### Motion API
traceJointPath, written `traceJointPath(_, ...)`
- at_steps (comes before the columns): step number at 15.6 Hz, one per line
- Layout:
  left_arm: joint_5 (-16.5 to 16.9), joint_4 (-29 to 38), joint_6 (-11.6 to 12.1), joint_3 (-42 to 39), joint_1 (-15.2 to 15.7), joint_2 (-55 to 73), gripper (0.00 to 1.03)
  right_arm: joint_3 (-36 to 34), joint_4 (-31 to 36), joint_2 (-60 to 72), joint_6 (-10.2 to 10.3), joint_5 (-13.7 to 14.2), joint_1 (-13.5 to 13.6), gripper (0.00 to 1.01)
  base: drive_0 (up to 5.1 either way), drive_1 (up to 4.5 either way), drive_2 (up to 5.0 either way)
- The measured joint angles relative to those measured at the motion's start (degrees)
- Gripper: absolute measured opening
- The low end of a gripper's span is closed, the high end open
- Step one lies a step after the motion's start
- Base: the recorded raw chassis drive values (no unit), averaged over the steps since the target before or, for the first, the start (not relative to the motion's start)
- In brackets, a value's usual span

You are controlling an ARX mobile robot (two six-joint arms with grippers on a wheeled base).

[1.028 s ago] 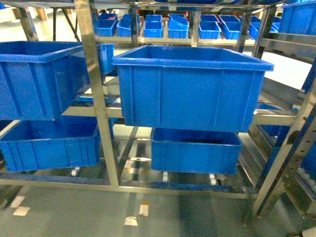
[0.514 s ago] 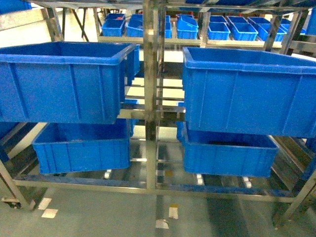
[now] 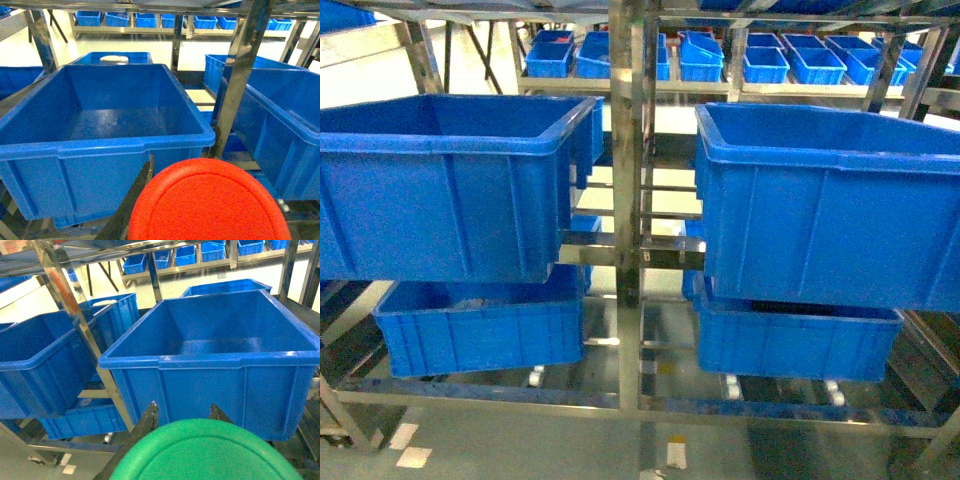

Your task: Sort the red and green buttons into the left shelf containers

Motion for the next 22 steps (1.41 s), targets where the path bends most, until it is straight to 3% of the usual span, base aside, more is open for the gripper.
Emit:
traceJointPath(8, 0.0, -0.1, 0.0, 0.0, 0.1, 0.2, 0.26, 0.0, 0.0, 0.0, 0.0, 0.0, 0.0, 0.25, 0.0, 4.32, -4.3)
traceJointPath(14, -0.2, 0.0, 0.0, 0.1, 0.2, 0.5, 0.26, 0.0, -0.1, 0.3, 0.0, 0.0, 0.0, 0.25, 0.0, 0.00, 0.0)
traceJointPath(15, -0.2, 0.0, 0.0, 0.1, 0.2, 0.5, 0.26, 0.3, 0.5, 0.6, 0.5, -1.6, 0.0, 0.25, 0.0, 0.00, 0.0)
traceJointPath(16, -0.2, 0.0, 0.0, 0.1, 0.2, 0.5, 0.26, 3.6, 2.6, 4.8, 1.2, -3.2, 0.0, 0.25, 0.0, 0.00, 0.0)
traceJointPath(17, 0.0, 0.0, 0.0, 0.1, 0.0, 0.5, 0.26, 6.6, 5.5, 9.1, 1.1, -2.8, -0.1, 0.25, 0.0, 0.00, 0.0)
traceJointPath(19, 0.0, 0.0, 0.0, 0.1, 0.1, 0.5, 0.26, 10.0, 10.8, 16.7, -1.7, -0.6, -0.8, 0.25, 0.0, 0.00, 0.0)
traceJointPath(22, 0.0, 0.0, 0.0, 0.1, 0.1, 0.5, 0.26, 14.3, 14.1, 29.4, -4.9, -0.5, -1.9, 0.25, 0.0, 0.00, 0.0)
